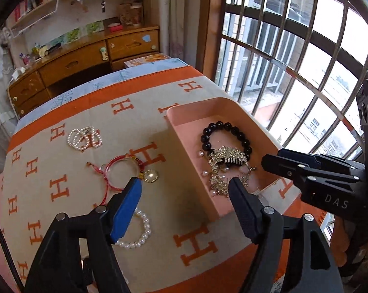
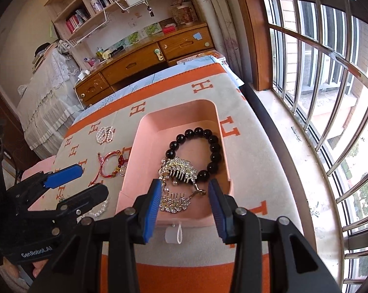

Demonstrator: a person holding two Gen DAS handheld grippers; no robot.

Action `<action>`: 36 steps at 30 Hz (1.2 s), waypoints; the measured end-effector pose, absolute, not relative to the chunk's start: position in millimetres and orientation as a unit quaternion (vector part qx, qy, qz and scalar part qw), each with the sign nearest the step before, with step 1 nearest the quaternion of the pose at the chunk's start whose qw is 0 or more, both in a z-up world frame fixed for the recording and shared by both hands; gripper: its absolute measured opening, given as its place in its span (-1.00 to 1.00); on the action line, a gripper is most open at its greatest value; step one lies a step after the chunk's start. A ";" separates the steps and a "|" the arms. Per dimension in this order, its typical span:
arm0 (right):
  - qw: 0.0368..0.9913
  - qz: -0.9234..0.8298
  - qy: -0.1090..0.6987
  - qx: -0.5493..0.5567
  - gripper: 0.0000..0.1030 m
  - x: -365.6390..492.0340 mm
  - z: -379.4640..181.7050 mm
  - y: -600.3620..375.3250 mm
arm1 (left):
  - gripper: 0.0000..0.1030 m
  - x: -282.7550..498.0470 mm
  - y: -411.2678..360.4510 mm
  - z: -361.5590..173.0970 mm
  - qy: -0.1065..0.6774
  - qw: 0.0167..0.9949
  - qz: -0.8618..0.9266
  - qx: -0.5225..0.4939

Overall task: Organize jewelry
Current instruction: 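Release the silver hair comb into the pink box with the left tool, then grasp the white-strap watch with the right tool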

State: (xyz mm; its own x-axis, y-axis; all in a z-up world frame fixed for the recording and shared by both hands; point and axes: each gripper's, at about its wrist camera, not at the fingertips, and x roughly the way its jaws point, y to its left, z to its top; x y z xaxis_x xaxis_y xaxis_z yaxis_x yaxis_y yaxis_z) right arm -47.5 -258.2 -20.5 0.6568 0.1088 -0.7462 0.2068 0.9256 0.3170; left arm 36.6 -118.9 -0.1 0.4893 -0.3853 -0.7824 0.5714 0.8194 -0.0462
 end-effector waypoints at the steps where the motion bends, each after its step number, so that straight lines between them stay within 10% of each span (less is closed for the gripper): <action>1: 0.891 -0.025 0.414 0.188 -0.22 -47.4 -19.4 -254.3 | 0.44 32.0 -110.6 -1.8 0.416 0.863 -0.265 0.113; 36: 0.874 0.104 0.469 0.065 -0.22 -20.6 -12.9 -90.4 | 0.66 0.1 99.0 -21.0 0.409 0.910 -0.066 -0.003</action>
